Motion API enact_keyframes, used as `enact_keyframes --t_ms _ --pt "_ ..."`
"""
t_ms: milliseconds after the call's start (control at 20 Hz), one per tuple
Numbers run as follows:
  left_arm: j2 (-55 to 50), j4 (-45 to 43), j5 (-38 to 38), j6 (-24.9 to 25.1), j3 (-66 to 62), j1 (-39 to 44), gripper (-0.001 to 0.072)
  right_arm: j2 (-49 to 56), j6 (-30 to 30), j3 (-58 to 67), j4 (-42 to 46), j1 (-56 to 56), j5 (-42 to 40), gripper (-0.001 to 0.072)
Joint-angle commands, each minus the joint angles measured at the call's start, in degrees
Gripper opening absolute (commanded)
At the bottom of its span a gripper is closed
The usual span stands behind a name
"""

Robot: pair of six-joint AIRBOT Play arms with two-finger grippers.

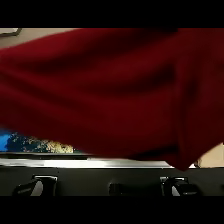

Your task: Fold the clothes and pants, and hang the long-sleeved shirts on hangers.

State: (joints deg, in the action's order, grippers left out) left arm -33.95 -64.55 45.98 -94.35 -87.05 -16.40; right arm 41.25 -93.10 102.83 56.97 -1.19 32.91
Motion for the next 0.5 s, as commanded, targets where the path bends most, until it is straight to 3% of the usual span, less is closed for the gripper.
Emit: enact_keyframes --t_ms 0,200,300,450 --pt "-1.3 -9.1 8.6 -6.4 -0.7 0.1 0.0012 2.1 -10.1 0.9 9.7 0.0 3.5 0.0031" --pt "-16.5 -8.6 25.6 -4.4 0.3 1.6 0.0012 18.4 -16.3 0.9 9.5 -0.1 15.6 0.0032" --pt "-25.0 -8.6 28.3 -4.4 2.4 2.9 0.0013 29.5 -19.7 0.8 8.7 -0.1 22.7 0.0033" --pt "-38.4 -9.0 28.3 -4.5 5.9 5.3 0.0013 46.7 -20.1 0.8 7.8 -2.8 28.3 0.0033"
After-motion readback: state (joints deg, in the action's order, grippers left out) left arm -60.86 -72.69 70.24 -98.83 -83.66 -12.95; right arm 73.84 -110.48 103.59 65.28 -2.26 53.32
